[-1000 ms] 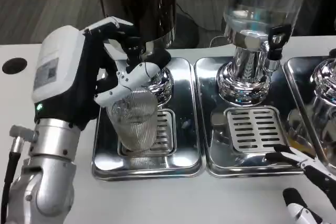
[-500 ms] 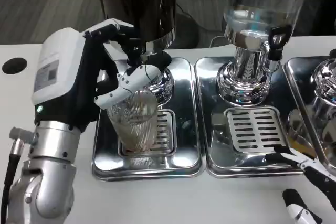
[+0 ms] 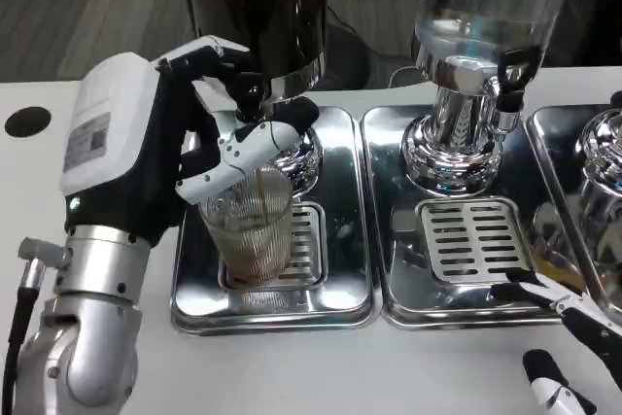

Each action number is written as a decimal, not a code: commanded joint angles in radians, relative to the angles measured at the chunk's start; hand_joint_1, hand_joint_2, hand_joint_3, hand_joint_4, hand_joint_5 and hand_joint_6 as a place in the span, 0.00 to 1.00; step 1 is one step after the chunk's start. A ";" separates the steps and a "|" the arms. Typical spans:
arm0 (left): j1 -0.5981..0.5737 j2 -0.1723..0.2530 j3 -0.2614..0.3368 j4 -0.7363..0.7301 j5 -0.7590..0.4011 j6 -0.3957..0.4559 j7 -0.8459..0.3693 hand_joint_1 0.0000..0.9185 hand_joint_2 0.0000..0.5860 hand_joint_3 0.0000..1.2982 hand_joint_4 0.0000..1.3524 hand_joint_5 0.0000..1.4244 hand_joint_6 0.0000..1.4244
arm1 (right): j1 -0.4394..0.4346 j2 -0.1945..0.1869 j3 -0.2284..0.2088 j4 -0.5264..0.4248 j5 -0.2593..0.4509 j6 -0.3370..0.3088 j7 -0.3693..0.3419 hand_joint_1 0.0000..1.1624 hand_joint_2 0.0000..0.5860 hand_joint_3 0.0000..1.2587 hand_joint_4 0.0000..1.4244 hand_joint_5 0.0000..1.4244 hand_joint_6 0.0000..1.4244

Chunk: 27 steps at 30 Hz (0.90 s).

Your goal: Grasp the cup under the faucet to collect the drink, then remove the cup.

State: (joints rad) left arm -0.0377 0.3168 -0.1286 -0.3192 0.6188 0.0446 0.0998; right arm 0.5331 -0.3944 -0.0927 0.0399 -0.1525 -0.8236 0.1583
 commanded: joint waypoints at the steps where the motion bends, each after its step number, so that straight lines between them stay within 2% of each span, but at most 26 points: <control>1: 0.035 0.007 -0.024 0.009 0.001 -0.018 -0.035 0.09 0.12 0.44 0.40 0.67 0.56 | 0.000 0.003 0.002 -0.006 -0.008 0.004 0.001 0.37 0.76 0.22 0.09 0.08 0.00; 27: 0.028 0.008 -0.022 0.009 -0.002 -0.019 -0.038 0.11 0.12 0.44 0.41 0.67 0.56 | 0.000 0.003 0.003 -0.014 -0.013 0.006 0.002 0.37 0.76 0.21 0.09 0.08 0.00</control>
State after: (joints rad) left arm -0.0354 0.3168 -0.1292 -0.3195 0.6180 0.0421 0.0999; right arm 0.5321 -0.3927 -0.0911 0.0352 -0.1620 -0.8233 0.1583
